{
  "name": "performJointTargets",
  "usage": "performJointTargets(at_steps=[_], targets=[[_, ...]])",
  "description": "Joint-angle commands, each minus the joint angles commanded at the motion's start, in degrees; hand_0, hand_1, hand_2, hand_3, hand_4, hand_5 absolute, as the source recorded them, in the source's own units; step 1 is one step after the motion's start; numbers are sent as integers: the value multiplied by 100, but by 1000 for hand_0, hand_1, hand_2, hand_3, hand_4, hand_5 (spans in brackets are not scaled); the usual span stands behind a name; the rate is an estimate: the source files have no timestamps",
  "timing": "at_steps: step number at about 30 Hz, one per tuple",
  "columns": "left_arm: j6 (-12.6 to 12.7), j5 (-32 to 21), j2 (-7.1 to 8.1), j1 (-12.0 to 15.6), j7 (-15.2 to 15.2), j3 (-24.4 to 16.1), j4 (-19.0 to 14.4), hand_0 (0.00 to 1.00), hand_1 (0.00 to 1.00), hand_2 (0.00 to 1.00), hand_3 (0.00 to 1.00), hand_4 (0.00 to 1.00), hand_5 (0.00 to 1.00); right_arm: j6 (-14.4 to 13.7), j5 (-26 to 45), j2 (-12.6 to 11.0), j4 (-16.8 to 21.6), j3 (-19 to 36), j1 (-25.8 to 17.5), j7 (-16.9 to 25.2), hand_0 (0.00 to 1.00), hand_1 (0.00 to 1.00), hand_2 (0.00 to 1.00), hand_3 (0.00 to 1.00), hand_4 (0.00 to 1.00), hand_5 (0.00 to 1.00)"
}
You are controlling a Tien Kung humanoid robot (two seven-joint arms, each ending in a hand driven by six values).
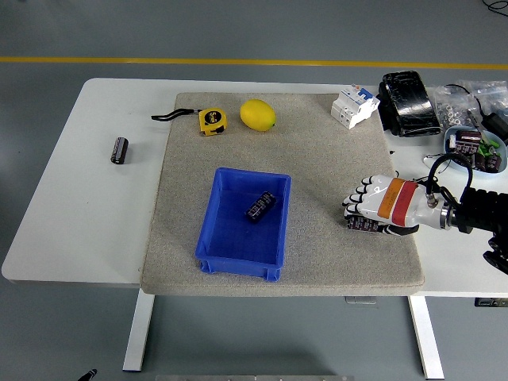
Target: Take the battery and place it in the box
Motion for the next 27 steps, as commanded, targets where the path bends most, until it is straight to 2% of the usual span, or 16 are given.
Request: performJointTargets(at_steps=[11, 17, 21, 27], targets=[[-1, 22, 21, 11, 11, -20, -3, 545, 554, 630, 715, 820, 955, 127, 56, -110, 246, 268, -17, 28, 603, 644, 763, 531, 730, 38], [-1, 53, 33, 33, 14, -48, -4, 546, 553, 630, 715, 820, 954, 252, 226, -192, 624, 577, 39, -6, 601, 643, 762, 526, 730, 38], [1, 134, 39, 54, 30, -114, -7, 545, 554, 627, 714, 820, 955, 312, 337, -92, 819, 606, 222, -86, 600, 643, 760, 528, 731, 41], [5, 181, 51, 89, 45, -147, -17, 540, 553, 628, 714, 822, 952, 549, 642, 213, 1142, 614, 509, -164, 602, 642, 758, 531, 738, 42]])
